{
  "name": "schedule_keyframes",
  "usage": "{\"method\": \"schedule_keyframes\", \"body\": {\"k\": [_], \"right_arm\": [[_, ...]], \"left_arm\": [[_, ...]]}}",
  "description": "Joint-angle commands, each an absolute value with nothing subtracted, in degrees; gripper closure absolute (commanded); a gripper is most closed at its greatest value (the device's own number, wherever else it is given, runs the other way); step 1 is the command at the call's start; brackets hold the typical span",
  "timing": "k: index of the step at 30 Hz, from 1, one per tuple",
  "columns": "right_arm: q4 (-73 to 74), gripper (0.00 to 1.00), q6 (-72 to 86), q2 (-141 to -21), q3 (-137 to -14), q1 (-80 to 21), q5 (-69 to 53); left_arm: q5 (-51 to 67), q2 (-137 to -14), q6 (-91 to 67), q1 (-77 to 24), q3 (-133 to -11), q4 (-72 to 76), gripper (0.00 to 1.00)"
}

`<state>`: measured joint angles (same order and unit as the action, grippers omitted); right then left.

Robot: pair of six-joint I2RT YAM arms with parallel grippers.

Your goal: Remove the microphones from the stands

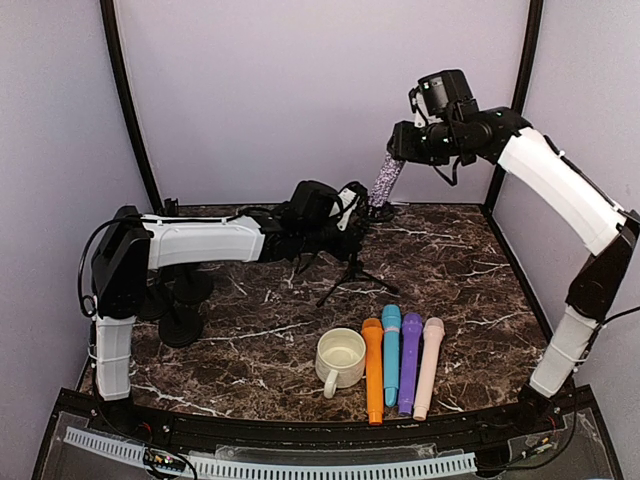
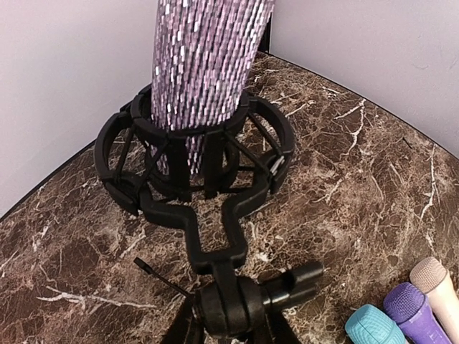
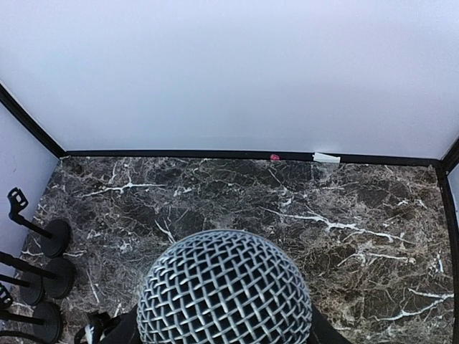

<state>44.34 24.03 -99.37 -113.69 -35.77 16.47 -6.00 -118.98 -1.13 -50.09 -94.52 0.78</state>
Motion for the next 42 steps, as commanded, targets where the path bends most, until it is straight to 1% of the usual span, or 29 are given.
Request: {"method": "schedule_keyframes", "body": {"k": [1,10,15,18,23,34,42], "right_arm": [[40.13,0.85,22.22,-91.07,-118.31,-34.91,21.61],[41.15,0.84,21.46,-86.87,-116.93,-34.85,23.28],[42.01,0.84,21.43,-83.09,-111.41,-34.80,25.96],[41.66,0.84,21.94,-80.52,-106.17,-34.80,26.31],[42.72,0.84,22.75,-77.94,-101.30,-34.74,26.57],[46.19,0.85,24.46,-72.43,-93.22,-34.63,27.19],[51.07,0.84,26.32,-68.23,-88.00,-34.03,26.60]], "left_arm": [[-13.98,-122.17,-1.44,-47.80,-92.93,-12.14,1.00],[-17.07,-122.12,-1.30,-46.07,-93.25,-13.94,1.00],[-21.07,-121.68,-1.20,-43.40,-93.10,-17.26,1.00],[-21.93,-120.66,-1.07,-40.91,-92.54,-18.25,1.00],[-23.19,-118.29,-0.51,-37.75,-90.39,-18.76,1.00],[-27.84,-113.27,0.84,-29.77,-83.54,-20.01,1.00],[-26.93,-109.13,0.76,-21.15,-78.41,-18.32,1.00]]}}
